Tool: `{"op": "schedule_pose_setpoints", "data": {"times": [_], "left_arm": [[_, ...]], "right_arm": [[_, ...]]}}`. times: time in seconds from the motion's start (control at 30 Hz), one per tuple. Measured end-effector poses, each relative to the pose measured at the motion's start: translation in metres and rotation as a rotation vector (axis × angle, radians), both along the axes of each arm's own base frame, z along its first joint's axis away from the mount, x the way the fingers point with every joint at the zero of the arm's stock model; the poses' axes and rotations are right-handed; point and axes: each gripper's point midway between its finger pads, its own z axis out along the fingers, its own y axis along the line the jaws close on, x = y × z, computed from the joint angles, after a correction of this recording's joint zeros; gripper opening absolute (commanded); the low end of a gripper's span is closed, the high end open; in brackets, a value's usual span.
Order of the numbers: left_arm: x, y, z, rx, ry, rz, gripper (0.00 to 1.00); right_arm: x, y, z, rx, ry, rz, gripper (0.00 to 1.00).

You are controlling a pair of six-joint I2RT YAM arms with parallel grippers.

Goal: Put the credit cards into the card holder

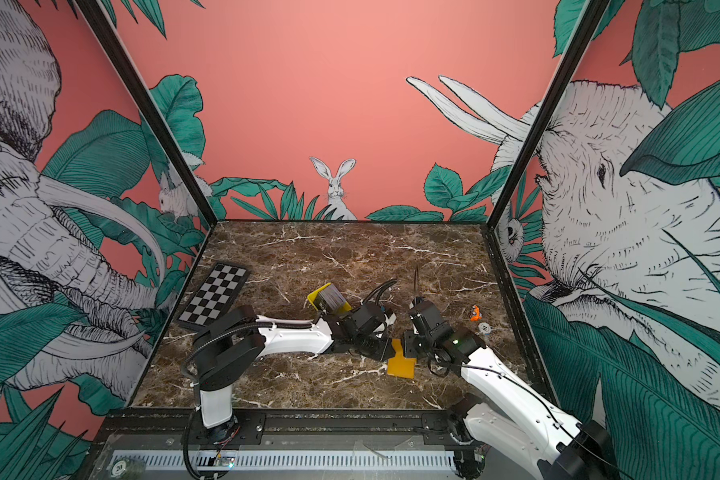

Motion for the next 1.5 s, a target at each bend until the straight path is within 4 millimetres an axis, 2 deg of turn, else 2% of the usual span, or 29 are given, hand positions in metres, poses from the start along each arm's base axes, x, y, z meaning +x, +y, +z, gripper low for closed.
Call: {"op": "schedule_pose_setpoints", "data": {"times": [0.1,0.17,0.2,0.27,0.33,0.43,0.57,0.63,0.8,0.9,0.97,1.1,1.27,1.33,1.43,1.5], "left_arm": [[0.013,0.011,0.026,-0.018,-0.05,0.021,0.33],[0.026,0.024,0.044,-0.035,-0.085,0.052,0.45],[0.035,0.034,0.053,-0.041,-0.105,0.076,0.53],[0.054,0.058,0.067,-0.046,-0.143,0.131,0.68],[0.072,0.088,0.076,-0.037,-0.178,0.195,0.84],[0.094,0.135,0.083,-0.005,-0.223,0.289,0.99],[0.117,0.203,0.087,0.049,-0.285,0.424,0.99],[0.13,0.247,0.091,0.081,-0.335,0.523,0.99],[0.155,0.35,0.102,0.197,-0.478,0.765,0.99],[0.163,0.393,0.099,0.298,-0.564,0.834,0.99],[0.167,0.406,0.091,0.357,-0.642,0.807,0.99],[0.178,0.42,0.057,0.458,-0.72,0.74,0.99],[0.207,0.431,0.027,0.494,-0.791,0.711,0.99],[0.214,0.43,0.015,0.489,-0.828,0.7,0.99],[0.22,0.432,-0.002,0.472,-0.853,0.7,0.99],[0.22,0.437,-0.007,0.462,-0.85,0.709,0.99]], "right_arm": [[0.01,-0.003,0.017,-0.004,-0.066,-0.015,0.81],[0.017,-0.006,0.024,-0.019,-0.102,-0.027,0.91],[0.021,-0.009,0.027,-0.032,-0.125,-0.039,0.94],[0.028,-0.014,0.031,-0.054,-0.16,-0.06,0.98],[0.035,-0.019,0.036,-0.07,-0.198,-0.074,0.98],[0.047,-0.023,0.045,-0.084,-0.255,-0.092,0.98],[0.063,-0.034,0.056,-0.12,-0.335,-0.126,0.98],[0.074,-0.043,0.059,-0.149,-0.378,-0.155,0.98],[0.102,-0.074,0.043,-0.241,-0.408,-0.231,0.98],[0.119,-0.095,0.031,-0.292,-0.408,-0.286,0.98],[0.13,-0.108,0.022,-0.326,-0.409,-0.312,0.98],[0.151,-0.128,-0.004,-0.399,-0.41,-0.322,0.98],[0.164,-0.14,-0.038,-0.475,-0.416,-0.292,0.98],[0.169,-0.142,-0.04,-0.469,-0.442,-0.28,0.98],[0.183,-0.145,-0.032,-0.423,-0.517,-0.288,0.98],[0.184,-0.147,-0.029,-0.399,-0.569,-0.297,0.98]]}}
